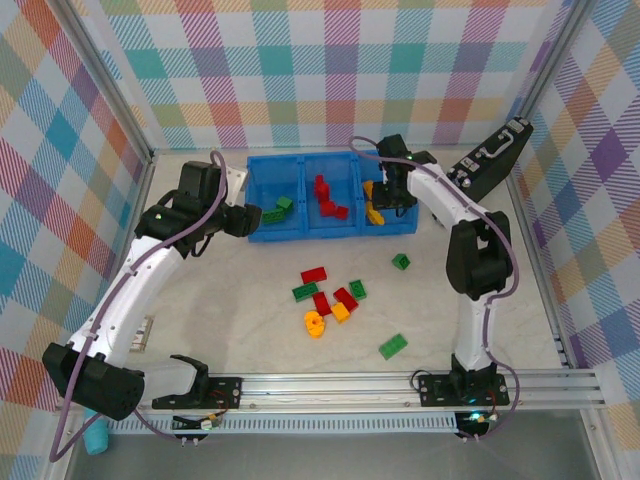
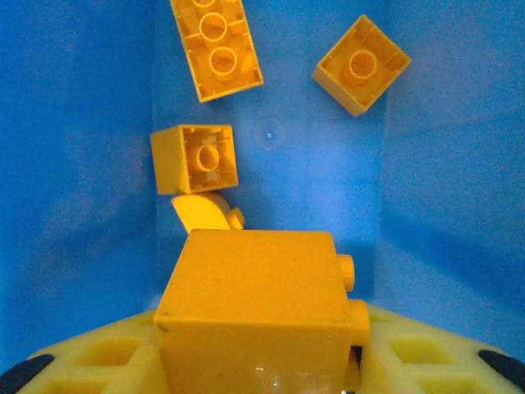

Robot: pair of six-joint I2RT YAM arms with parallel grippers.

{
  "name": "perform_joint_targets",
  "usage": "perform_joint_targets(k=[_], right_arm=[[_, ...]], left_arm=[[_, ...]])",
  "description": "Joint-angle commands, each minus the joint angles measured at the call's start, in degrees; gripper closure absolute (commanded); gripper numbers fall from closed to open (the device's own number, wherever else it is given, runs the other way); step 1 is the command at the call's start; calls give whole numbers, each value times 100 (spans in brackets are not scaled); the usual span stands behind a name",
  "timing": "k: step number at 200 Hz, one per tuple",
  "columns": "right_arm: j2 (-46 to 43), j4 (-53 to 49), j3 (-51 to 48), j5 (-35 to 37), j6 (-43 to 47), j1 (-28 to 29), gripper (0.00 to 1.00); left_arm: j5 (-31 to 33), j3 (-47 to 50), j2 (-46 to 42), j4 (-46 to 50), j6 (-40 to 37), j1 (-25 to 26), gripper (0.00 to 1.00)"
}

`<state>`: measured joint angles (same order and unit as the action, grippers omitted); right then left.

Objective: Sort the legos into containers by color
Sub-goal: Place the lego in the container, then pick up the lego from the bottom-center of the table.

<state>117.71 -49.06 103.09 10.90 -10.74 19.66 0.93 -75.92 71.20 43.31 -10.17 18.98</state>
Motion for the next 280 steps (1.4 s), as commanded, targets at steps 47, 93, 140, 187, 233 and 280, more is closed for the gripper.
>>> perform_joint_targets(k=[47, 93, 140, 187, 233, 280], right_arm=[[558, -122, 519, -193, 143, -75, 50], [589, -148, 477, -193, 152, -81, 43], [250, -95, 276, -123, 147, -85, 41], [-735, -205, -188, -123, 37, -25, 39], [-1927, -95, -1466, -402, 106, 520, 37], [-2800, 146, -3141, -878, -209, 1317, 36]], left_arm=[[31, -82, 71, 2, -74, -17, 30], [11, -99, 96, 20, -72, -17, 30], [22, -98, 48, 20, -76, -17, 30], [9, -107, 35, 11, -75, -17, 30], [-92, -125, 2, 2, -64, -17, 30], [-161, -125, -154, -24, -31, -17, 30]])
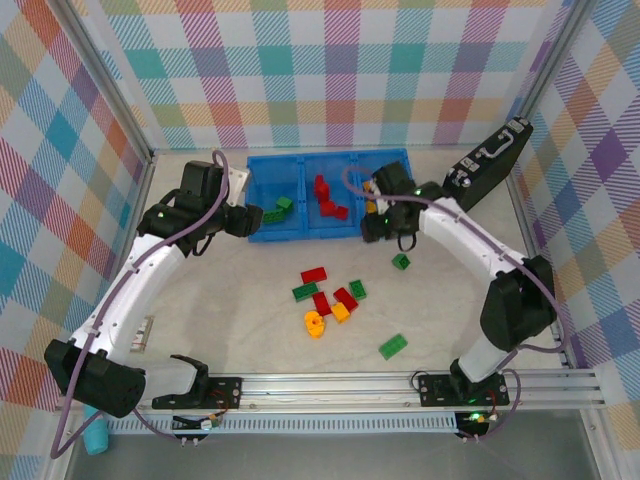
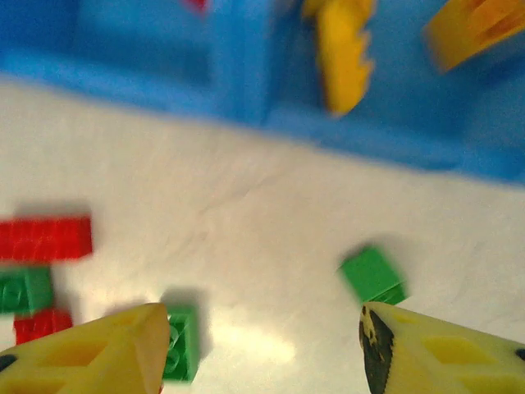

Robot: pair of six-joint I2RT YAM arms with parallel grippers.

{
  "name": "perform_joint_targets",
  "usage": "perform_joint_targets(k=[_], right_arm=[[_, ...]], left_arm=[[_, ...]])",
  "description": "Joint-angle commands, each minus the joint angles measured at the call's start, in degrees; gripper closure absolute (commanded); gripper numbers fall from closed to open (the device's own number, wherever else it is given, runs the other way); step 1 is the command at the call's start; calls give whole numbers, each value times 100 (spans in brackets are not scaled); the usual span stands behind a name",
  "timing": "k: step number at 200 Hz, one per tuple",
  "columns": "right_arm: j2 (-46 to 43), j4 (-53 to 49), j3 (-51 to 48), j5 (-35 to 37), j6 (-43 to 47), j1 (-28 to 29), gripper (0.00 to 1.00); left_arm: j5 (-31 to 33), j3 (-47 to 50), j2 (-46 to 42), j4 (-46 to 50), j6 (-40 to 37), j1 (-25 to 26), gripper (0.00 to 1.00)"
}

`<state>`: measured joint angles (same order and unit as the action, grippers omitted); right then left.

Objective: Sort the legos into containers by color
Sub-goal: Pick up the lego from the bottom-center of the table.

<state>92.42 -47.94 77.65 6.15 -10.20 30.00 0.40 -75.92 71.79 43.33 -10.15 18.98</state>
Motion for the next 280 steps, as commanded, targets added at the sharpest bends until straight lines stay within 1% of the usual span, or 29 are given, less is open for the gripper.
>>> perform_joint_targets(k=[1, 31, 57, 84, 114, 160, 183, 241, 255, 280], right_arm=[[-287, 37, -621, -409, -281, 307, 35], [-701, 361, -1457, -587, -934, 978, 33], [-1061, 811, -2095, -690, -1509, 1537, 30], [-1127, 1094, -2386, -817, -1779, 1979, 27], [-972, 1314, -2444, -818, -1880, 2327, 24], [-407, 1320, -2159, -697, -1753, 2618, 23], [-103, 1290, -2048, -791, -1710, 2671, 23], [241, 1106, -1794, -580, -1562, 2691, 24], [382, 1047, -1689, -542, -1502, 2693, 26], [538, 991, -1597, -534, -1431, 2691, 33]], left_arm=[[-101, -125, -215, -26, -27, -17, 30], [-6, -117, -268, -35, 7, -17, 30], [-75, -81, -314, -70, 26, -17, 30], [-79, -57, -332, -105, 53, -20, 30], [-47, -31, -384, -122, 92, -24, 30], [-49, -4, -427, -132, 101, -26, 30], [-40, -2, -440, -128, 101, -26, 30], [-32, 6, -446, -141, 93, -26, 29], [-21, 7, -438, -132, 92, -26, 29], [-11, -2, -429, -123, 92, -26, 29]])
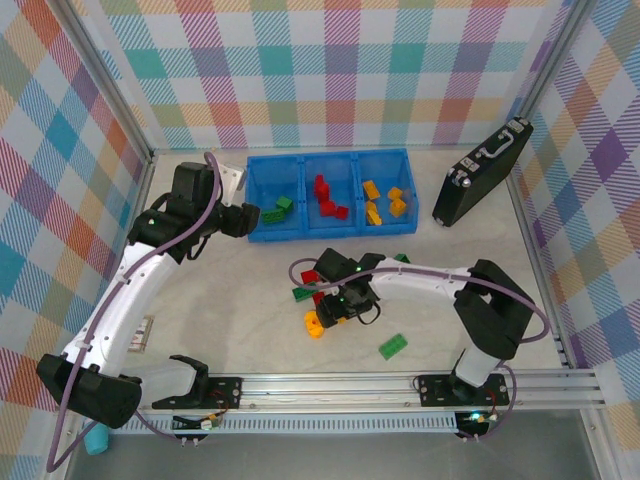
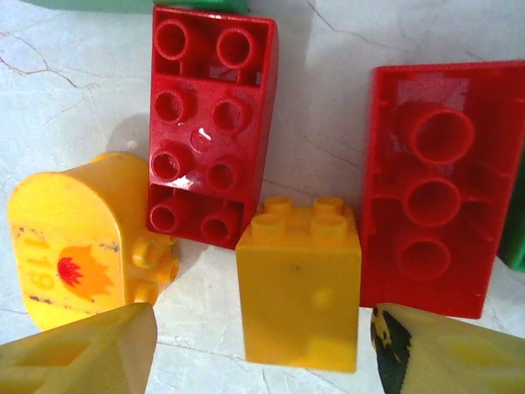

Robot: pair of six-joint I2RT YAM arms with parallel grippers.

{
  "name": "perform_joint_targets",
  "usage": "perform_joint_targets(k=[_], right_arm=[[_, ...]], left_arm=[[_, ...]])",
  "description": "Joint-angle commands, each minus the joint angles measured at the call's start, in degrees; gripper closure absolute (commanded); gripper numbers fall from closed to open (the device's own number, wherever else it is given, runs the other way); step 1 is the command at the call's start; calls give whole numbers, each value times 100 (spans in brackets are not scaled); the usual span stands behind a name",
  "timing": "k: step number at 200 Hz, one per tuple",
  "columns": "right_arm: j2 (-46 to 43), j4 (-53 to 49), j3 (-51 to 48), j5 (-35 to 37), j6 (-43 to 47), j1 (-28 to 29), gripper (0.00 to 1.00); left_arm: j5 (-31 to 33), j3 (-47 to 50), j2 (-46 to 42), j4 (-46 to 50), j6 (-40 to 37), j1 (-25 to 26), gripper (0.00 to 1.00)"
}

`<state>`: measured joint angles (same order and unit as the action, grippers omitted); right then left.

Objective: Sort the legos into containers by color
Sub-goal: Pick up the lego from the bottom-center of the table.

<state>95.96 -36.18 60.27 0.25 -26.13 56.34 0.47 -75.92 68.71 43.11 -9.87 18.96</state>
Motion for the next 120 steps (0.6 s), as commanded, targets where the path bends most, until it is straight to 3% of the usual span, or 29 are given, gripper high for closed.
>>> perform_joint_targets(k=[1, 52, 99, 120], right_arm=[[190, -191, 137, 55, 161, 55, 33], [353, -423, 160, 107, 205, 53, 42], [285, -606, 193, 352, 214, 49, 65], [135, -844, 271, 545, 304, -7, 69]], left_arm=[[-19, -2, -121, -101, 64, -24, 29], [-51, -11, -72, -106, 64, -33, 29], [-16, -59, -36, -34, 120, -33, 29], [385, -323, 208, 315, 290, -33, 27]])
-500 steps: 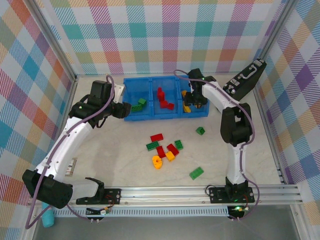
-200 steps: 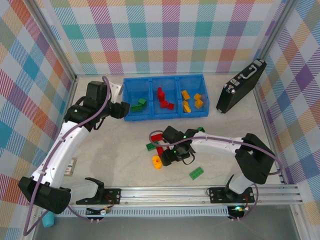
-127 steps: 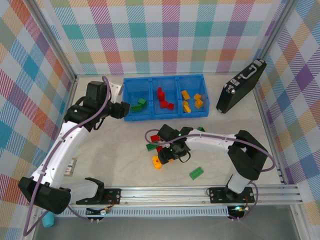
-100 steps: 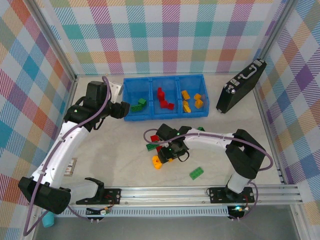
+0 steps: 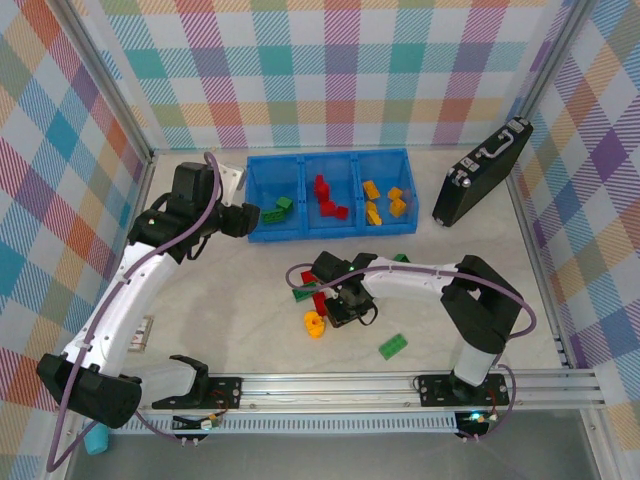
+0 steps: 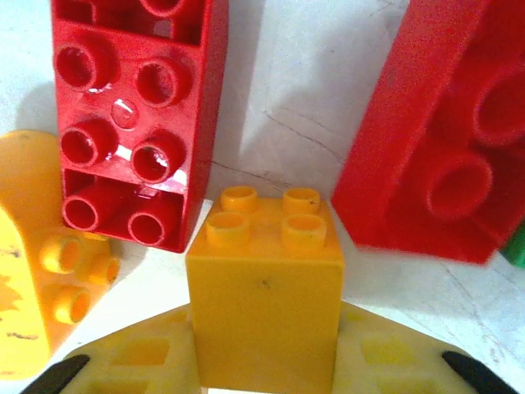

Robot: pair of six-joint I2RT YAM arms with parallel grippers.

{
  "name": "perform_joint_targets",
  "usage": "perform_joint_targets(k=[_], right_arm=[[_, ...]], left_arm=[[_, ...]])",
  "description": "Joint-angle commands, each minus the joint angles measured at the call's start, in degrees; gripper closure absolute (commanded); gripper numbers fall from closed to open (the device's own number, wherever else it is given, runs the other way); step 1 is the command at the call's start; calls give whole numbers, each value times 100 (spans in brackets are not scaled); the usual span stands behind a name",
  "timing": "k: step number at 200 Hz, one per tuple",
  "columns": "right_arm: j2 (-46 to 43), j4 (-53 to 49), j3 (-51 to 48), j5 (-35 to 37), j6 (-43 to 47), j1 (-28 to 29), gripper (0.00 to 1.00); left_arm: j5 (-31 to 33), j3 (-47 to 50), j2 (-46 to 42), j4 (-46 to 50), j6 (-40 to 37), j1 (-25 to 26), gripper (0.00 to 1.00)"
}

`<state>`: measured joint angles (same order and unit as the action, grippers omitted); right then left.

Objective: Sort the legos into containers by color
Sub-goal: Pick up the lego from the bottom-center of the table, then place the lego in the container.

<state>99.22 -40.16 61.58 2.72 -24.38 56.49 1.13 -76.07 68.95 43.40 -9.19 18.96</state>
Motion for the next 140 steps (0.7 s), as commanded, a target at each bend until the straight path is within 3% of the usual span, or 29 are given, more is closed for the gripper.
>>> perform_joint_targets(k=[1, 52, 88, 140], right_arm=[[-196, -456, 142, 307, 137, -28, 69], [-1444, -835, 137, 568, 560, -776, 68], [-1976, -1035, 610, 926, 1258, -1929, 67], [-1181, -493, 1943, 1378, 2243, -3124, 66]], left_arm=[[328, -318, 195, 307, 237, -33, 27], [153, -308, 385, 504, 466, -33, 27], [132, -269, 416, 398, 429, -37, 27], [34, -393, 610, 475, 317, -33, 27]])
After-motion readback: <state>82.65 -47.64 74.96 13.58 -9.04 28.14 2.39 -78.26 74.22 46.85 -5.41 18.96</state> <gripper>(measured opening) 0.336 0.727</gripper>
